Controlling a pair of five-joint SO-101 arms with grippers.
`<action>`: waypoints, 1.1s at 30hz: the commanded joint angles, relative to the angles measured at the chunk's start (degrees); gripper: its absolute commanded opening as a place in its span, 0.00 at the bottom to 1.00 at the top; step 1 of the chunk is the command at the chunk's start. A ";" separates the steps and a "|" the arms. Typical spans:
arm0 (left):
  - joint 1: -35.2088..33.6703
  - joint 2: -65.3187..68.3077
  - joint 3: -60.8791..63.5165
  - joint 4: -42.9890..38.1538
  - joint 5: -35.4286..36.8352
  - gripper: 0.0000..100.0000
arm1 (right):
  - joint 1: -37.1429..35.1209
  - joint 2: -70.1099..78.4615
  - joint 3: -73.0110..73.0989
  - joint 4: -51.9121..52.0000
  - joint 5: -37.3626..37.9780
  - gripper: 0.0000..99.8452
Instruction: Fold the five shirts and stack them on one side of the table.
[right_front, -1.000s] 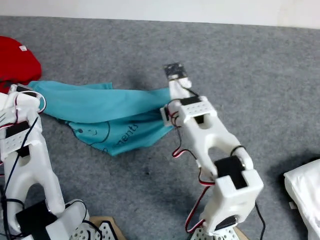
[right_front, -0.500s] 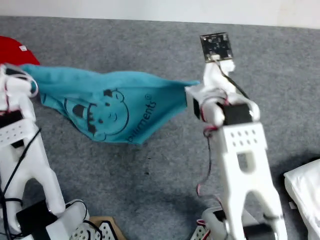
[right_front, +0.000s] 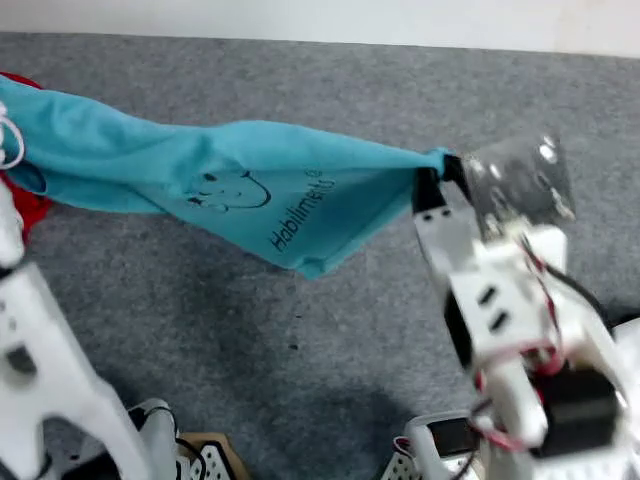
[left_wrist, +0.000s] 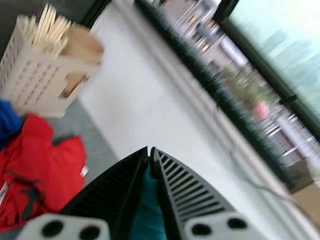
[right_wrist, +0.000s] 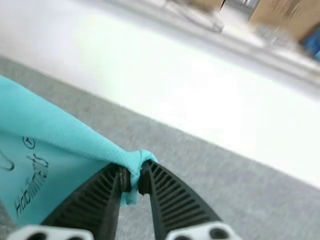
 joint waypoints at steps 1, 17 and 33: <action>-0.40 -8.40 -4.26 2.73 0.62 0.03 | -2.59 -1.89 -8.40 3.65 1.05 0.01; -0.31 -15.87 -0.84 7.56 0.62 0.03 | -6.11 2.68 -18.86 19.03 0.97 0.01; 2.42 30.55 12.44 -28.48 0.35 0.03 | -2.68 43.74 5.93 -23.60 0.88 0.01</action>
